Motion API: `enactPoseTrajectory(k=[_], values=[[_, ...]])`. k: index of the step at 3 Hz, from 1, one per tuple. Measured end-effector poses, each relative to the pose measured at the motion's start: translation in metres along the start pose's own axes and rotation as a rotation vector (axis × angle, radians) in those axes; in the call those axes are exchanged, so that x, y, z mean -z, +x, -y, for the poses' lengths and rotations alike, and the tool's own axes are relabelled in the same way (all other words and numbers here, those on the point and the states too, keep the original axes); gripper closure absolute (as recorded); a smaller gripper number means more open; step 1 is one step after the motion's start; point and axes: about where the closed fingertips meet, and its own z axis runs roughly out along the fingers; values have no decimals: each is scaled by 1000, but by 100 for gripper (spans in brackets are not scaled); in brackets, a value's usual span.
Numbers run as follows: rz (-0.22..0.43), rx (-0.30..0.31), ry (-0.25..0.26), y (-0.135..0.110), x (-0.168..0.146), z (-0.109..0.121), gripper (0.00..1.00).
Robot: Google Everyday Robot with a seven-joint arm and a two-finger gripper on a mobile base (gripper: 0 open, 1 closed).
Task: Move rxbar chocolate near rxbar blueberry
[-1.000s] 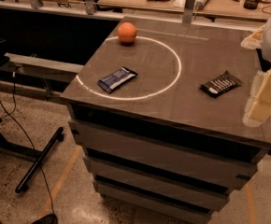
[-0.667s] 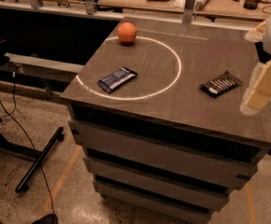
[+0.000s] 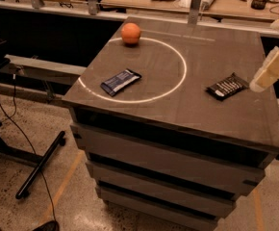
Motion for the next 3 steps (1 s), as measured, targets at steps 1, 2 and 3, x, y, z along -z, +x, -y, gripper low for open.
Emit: enactPoseTrajectory(k=[1,2,3], values=[[73,-157,45,22,-33,36,0],[121,-291,2,35,-69,36,0],[150,-372,-44,35,-105,24,0]])
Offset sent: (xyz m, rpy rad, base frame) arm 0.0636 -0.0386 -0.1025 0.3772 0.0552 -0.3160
